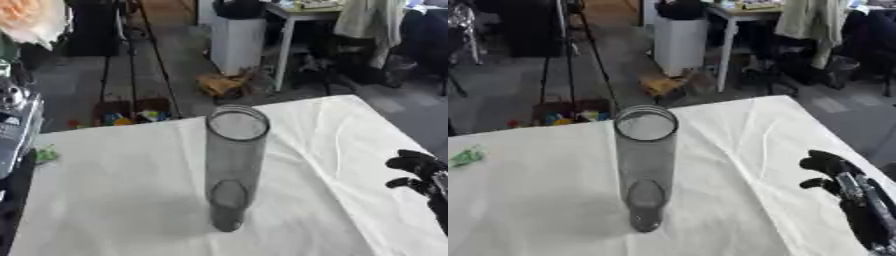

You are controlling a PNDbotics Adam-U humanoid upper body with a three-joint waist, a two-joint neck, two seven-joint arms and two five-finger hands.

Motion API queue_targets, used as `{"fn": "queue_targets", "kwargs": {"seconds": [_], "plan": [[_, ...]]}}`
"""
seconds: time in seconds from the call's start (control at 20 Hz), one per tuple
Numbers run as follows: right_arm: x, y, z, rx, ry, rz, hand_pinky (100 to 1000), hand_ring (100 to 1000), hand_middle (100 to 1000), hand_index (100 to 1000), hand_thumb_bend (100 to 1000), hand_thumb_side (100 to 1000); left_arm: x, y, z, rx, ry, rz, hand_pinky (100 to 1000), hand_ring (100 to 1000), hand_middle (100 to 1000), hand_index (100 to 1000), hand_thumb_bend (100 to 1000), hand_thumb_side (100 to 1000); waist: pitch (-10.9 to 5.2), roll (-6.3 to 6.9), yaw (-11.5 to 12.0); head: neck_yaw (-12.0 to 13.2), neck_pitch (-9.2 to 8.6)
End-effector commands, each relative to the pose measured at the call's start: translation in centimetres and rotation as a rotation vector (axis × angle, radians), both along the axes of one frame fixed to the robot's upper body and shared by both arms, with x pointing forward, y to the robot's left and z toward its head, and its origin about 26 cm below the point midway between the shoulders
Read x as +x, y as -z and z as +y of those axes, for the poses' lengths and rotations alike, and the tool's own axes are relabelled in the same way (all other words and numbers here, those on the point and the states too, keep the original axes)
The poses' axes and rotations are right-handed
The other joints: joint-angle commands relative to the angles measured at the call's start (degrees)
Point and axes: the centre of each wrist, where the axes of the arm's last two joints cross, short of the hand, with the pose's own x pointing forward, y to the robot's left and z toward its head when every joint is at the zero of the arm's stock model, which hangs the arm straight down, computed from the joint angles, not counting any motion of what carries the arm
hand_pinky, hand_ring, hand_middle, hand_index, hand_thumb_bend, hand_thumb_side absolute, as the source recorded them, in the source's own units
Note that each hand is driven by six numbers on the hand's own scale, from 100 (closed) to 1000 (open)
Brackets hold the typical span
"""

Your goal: Arrange flowers into the vase.

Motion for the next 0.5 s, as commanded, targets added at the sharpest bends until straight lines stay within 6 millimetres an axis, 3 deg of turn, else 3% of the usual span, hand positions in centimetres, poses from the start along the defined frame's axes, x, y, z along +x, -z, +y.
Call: {"fn": "queue_targets", "kwargs": {"seconds": [0.05, 0.5], "plan": [[0.18, -0.79, -0.21, -0.008, -0.011, -0.020, 617, 813, 713, 849, 100, 886, -0.58, -1.77, -0.60, 0.009, 0.056, -0.044, 100, 100, 100, 100, 626, 149, -0.79, -0.13, -0.2, 0.0, -0.41], [0.22, -0.76, -0.21, -0.007, -0.013, -0.018, 617, 813, 712, 849, 100, 888, -0.26, -1.77, -1.09, -0.038, 0.185, 0.006, 100, 100, 100, 100, 680, 177, -0.91, -0.14, -0.8, 0.0, -0.36]]}}
